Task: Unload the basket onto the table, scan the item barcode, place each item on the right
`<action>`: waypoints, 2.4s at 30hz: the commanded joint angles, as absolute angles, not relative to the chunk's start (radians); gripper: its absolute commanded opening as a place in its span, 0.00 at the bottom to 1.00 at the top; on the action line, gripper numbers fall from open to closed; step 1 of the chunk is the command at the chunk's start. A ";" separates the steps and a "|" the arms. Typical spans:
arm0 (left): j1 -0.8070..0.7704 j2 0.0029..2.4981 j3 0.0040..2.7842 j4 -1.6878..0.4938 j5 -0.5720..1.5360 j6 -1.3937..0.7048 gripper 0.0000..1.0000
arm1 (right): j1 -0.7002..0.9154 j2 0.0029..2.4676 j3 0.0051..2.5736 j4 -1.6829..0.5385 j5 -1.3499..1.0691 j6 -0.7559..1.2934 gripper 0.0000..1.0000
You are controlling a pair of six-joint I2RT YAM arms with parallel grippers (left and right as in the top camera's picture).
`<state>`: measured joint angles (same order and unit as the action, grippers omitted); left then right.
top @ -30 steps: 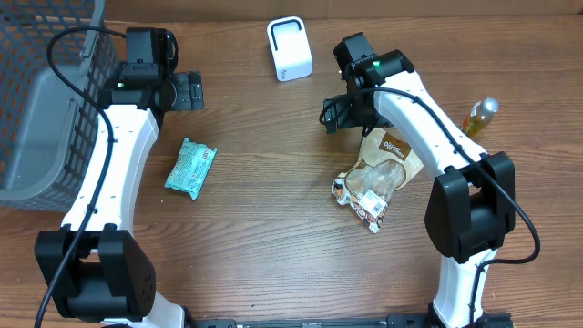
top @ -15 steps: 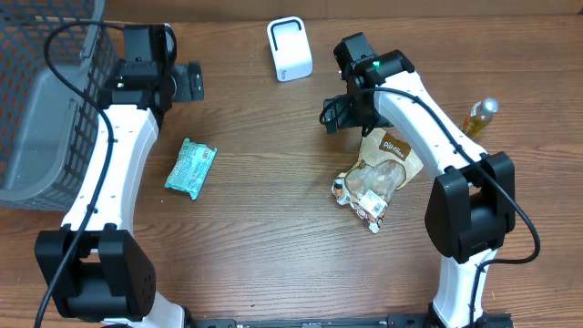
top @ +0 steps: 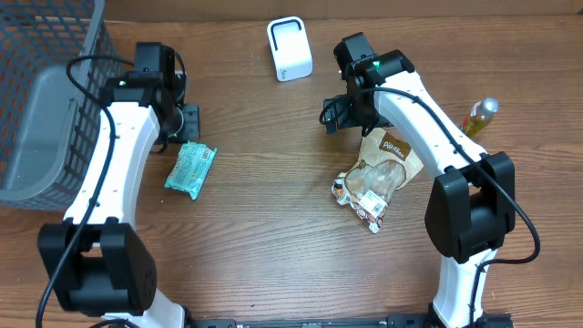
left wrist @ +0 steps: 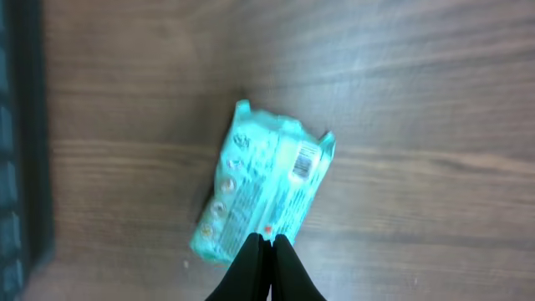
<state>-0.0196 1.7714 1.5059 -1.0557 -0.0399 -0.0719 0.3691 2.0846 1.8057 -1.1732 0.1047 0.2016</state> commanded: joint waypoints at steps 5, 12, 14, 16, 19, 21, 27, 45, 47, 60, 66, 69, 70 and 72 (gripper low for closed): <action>-0.027 1.884 1.506 -1.150 -0.033 -0.113 0.04 | 0.369 2.082 1.820 -1.171 0.112 0.200 1.00; -0.027 2.010 1.506 -1.150 -0.060 -0.113 0.04 | 0.369 2.082 1.820 -1.171 0.112 0.200 1.00; -0.027 2.049 1.506 -1.148 -0.062 -0.113 0.04 | 0.369 2.082 1.820 -1.171 0.112 0.200 1.00; -0.028 2.087 1.506 -1.143 -0.061 -0.113 0.04 | 0.369 2.082 1.820 -1.171 0.112 0.200 1.00; -0.039 2.124 1.506 -1.136 -0.041 -0.113 0.05 | 0.369 2.082 1.820 -1.171 0.112 0.200 1.00; -0.058 2.132 1.506 -1.124 0.022 -0.111 0.04 | 0.369 2.082 1.820 -1.171 0.112 0.200 1.00; -0.169 2.132 1.506 -1.014 0.114 -0.112 0.04 | 0.369 2.082 1.820 -1.171 0.112 0.200 1.00; -0.378 2.131 1.751 -1.088 0.151 -0.312 0.11 | 0.369 2.082 1.820 -1.171 0.112 0.200 1.00; -0.381 2.132 1.736 -1.120 0.148 -0.312 0.10 | 0.369 2.082 1.820 -1.171 0.112 0.200 1.00; -0.355 2.132 1.590 -1.110 -0.173 -0.315 0.04 | 0.369 2.082 1.820 -1.171 0.112 0.200 1.00; -0.313 2.131 1.599 -0.969 -0.396 -0.314 0.04 | 0.369 2.082 1.820 -1.171 0.112 0.200 1.00; -0.302 2.131 1.630 -0.945 -0.363 -0.314 0.04 | 0.369 2.082 1.820 -1.171 0.112 0.200 1.00; -0.301 2.131 1.649 -0.953 -0.326 -0.314 0.04 | 0.369 2.082 1.820 -1.171 0.112 0.200 1.00; -0.300 2.131 1.687 -0.985 -0.261 -0.314 0.04 | 0.369 2.082 1.820 -1.171 0.112 0.200 1.00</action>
